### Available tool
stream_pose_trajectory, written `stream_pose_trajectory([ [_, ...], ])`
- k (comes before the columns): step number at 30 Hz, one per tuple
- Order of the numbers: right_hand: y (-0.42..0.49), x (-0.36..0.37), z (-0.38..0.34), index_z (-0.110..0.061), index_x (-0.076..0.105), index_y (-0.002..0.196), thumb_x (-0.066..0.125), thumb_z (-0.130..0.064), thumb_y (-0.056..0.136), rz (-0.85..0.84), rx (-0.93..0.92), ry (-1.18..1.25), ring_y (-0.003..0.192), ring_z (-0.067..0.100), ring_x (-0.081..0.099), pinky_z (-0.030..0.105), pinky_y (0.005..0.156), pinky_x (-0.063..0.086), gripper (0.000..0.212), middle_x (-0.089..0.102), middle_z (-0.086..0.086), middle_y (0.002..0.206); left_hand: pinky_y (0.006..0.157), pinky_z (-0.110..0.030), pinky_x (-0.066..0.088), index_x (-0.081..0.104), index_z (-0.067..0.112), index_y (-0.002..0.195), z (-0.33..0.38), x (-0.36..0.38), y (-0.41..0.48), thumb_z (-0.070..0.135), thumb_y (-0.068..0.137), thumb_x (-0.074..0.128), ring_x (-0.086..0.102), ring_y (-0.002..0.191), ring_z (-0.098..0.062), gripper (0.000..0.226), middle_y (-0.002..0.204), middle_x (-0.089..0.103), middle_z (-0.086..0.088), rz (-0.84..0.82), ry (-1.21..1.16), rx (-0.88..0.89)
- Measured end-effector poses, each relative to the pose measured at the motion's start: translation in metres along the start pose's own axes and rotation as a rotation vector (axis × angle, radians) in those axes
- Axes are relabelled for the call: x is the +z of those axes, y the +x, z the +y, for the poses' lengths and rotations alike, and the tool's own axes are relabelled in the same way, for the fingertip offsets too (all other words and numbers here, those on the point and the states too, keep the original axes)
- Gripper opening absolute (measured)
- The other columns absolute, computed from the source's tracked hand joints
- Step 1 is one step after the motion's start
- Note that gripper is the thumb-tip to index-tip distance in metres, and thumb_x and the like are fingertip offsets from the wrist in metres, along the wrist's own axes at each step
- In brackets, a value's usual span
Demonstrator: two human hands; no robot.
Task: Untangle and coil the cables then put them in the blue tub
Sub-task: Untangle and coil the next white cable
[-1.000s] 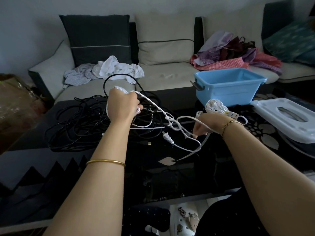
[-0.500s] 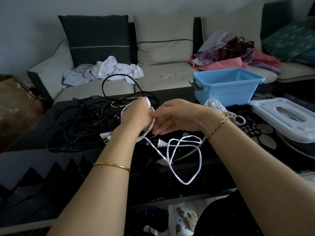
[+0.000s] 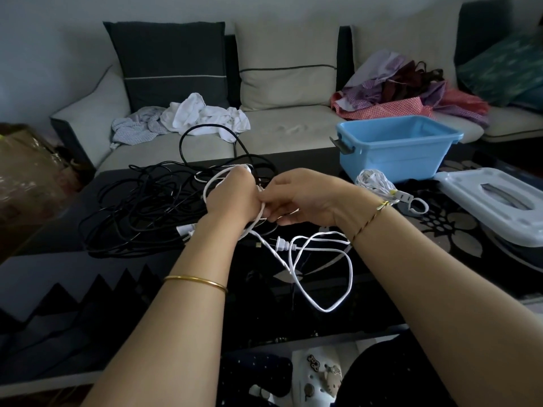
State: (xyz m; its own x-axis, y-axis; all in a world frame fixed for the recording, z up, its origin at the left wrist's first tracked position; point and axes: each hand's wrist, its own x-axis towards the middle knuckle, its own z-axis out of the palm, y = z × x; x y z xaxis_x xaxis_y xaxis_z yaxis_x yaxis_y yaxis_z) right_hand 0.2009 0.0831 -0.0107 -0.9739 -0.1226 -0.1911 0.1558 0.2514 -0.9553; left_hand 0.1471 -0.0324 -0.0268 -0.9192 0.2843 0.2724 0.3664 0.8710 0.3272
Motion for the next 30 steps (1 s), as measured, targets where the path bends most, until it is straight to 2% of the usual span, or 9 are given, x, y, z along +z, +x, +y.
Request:
stream_pose_trajectory([
  [4, 0.000, -0.008, -0.004, -0.008, 0.048, 0.064, 0.041, -0.007, 0.093, 0.040, 0.079, 0.256, 0.055, 0.017, 0.058, 0.029, 0.066, 0.050, 0.029, 0.057, 0.005, 0.057, 0.054, -0.032, 0.033, 0.041, 0.012, 0.064, -0.002, 0.000, 0.003, 0.013, 0.085, 0.049, 0.051, 0.061, -0.029, 0.022, 0.057, 0.050, -0.004, -0.050, -0.155, -0.011],
  [7, -0.003, -0.025, -0.005, -0.011, 0.042, 0.070, 0.042, 0.000, 0.093, 0.044, 0.028, 0.372, 0.035, 0.006, 0.035, 0.020, 0.045, 0.039, 0.025, 0.041, -0.002, 0.046, 0.052, -0.028, 0.046, 0.046, 0.010, 0.065, -0.001, -0.006, 0.000, 0.006, 0.082, 0.048, 0.059, 0.046, -0.024, 0.017, 0.058, 0.057, -0.010, -0.191, -0.412, -0.040],
  [11, -0.018, -0.051, -0.001, -0.013, 0.062, 0.090, 0.060, -0.001, 0.087, 0.070, -0.133, -0.394, 0.045, 0.008, 0.044, 0.017, 0.042, 0.038, 0.013, 0.051, -0.006, 0.054, 0.039, -0.020, 0.044, 0.049, 0.006, 0.066, 0.005, -0.023, -0.009, 0.007, 0.091, 0.054, 0.049, 0.032, -0.012, 0.025, 0.050, 0.050, -0.005, -0.415, -0.649, -0.076],
  [15, -0.016, -0.064, 0.011, -0.010, 0.069, 0.087, 0.072, -0.014, 0.082, 0.218, -0.260, -0.471, 0.059, 0.009, 0.053, 0.016, 0.057, 0.044, 0.007, 0.060, 0.001, 0.068, 0.036, -0.015, 0.033, 0.059, 0.007, 0.082, 0.006, -0.032, -0.014, 0.028, 0.099, 0.047, 0.034, 0.031, -0.006, 0.028, 0.042, 0.037, 0.006, -0.835, -0.767, -0.141],
  [18, -0.011, -0.069, 0.024, -0.008, 0.070, 0.080, 0.071, -0.007, 0.081, 0.229, -0.219, -0.288, 0.054, 0.005, 0.054, 0.010, 0.054, 0.044, 0.002, 0.063, 0.004, 0.065, 0.033, -0.013, 0.031, 0.059, 0.007, 0.084, 0.004, -0.031, -0.011, 0.037, 0.094, 0.041, 0.030, 0.028, -0.002, 0.036, 0.040, 0.032, 0.009, -1.025, -1.002, -0.189],
  [21, -0.005, -0.072, 0.036, -0.006, 0.065, 0.076, 0.064, 0.001, 0.080, 0.089, -0.122, 0.197, 0.053, 0.011, 0.059, 0.021, 0.058, 0.055, 0.008, 0.062, 0.006, 0.062, 0.032, -0.013, 0.032, 0.067, 0.005, 0.075, -0.002, -0.028, -0.003, 0.035, 0.083, 0.049, 0.035, 0.027, -0.002, 0.036, 0.037, 0.036, 0.009, -1.107, -1.351, -0.219],
  [24, -0.005, -0.073, 0.041, -0.008, 0.060, 0.079, 0.060, -0.011, 0.076, -0.004, -0.064, 0.421, 0.045, 0.005, 0.046, 0.013, 0.041, 0.040, 0.004, 0.053, 0.002, 0.058, 0.043, -0.023, 0.042, 0.064, -0.005, 0.091, -0.014, -0.020, 0.009, 0.019, 0.089, 0.060, 0.053, 0.038, -0.014, 0.025, 0.045, 0.053, -0.001, -1.284, -1.763, -0.228],
  [27, 0.000, -0.078, 0.046, -0.014, 0.053, 0.083, 0.056, -0.026, 0.079, -0.024, 0.012, 0.628, 0.038, 0.001, 0.030, 0.010, 0.037, 0.015, 0.013, 0.047, -0.002, 0.058, 0.052, -0.029, 0.047, 0.059, -0.012, 0.102, -0.025, -0.014, 0.015, 0.020, 0.096, 0.050, 0.059, 0.046, -0.024, 0.034, 0.052, 0.058, -0.009, -1.201, -2.046, -0.267],
  [30, 0.005, -0.078, 0.049, -0.014, 0.051, 0.079, 0.059, -0.032, 0.077, -0.013, 0.079, 0.648, 0.035, 0.002, 0.026, 0.009, 0.034, 0.013, 0.019, 0.046, -0.002, 0.060, 0.044, -0.026, 0.050, 0.060, -0.011, 0.090, -0.023, -0.014, 0.013, 0.026, 0.096, 0.048, 0.056, 0.037, -0.020, 0.040, 0.045, 0.054, -0.005, -0.951, -2.290, -0.360],
])
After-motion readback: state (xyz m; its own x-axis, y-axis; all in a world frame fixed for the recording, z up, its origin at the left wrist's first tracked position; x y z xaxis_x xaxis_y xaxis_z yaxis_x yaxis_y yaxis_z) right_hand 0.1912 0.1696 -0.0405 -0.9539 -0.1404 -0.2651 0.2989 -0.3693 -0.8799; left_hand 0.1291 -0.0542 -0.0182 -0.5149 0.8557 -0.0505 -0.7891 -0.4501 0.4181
